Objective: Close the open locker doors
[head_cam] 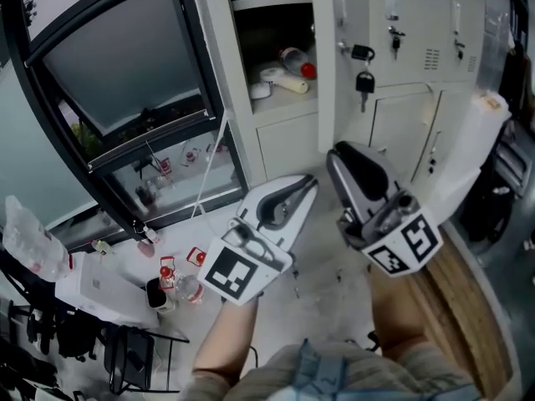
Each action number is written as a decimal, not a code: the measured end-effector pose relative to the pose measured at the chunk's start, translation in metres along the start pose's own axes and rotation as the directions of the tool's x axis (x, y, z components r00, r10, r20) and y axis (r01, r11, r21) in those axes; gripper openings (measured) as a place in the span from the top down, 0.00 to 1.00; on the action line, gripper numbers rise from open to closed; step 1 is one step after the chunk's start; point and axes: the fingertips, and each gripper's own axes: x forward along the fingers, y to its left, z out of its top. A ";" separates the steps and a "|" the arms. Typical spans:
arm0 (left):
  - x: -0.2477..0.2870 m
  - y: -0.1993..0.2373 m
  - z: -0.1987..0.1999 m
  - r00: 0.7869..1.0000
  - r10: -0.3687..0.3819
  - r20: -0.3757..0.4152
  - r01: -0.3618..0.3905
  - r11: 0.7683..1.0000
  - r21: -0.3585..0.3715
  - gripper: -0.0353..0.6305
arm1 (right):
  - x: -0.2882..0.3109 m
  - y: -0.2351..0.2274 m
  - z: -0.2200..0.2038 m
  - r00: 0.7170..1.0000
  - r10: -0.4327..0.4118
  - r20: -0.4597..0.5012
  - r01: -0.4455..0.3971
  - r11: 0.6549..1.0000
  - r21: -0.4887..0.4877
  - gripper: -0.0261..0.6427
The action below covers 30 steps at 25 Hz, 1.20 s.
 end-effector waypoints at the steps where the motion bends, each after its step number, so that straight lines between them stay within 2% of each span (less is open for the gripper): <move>1: -0.002 0.004 0.000 1.000 0.007 -0.002 -0.007 1.000 0.002 0.94 | 0.005 0.002 -0.003 1.000 0.005 -0.004 -0.005 1.000 0.000 0.87; 16: -0.023 0.059 -0.009 0.989 0.128 -0.069 -0.123 0.990 0.071 0.94 | 0.076 0.009 -0.045 0.995 0.083 -0.051 -0.082 0.997 0.012 0.87; 30: -0.013 0.084 -0.021 0.972 0.184 -0.148 -0.170 0.980 0.099 0.94 | 0.111 -0.005 -0.077 0.985 0.116 -0.128 -0.111 0.993 0.045 0.87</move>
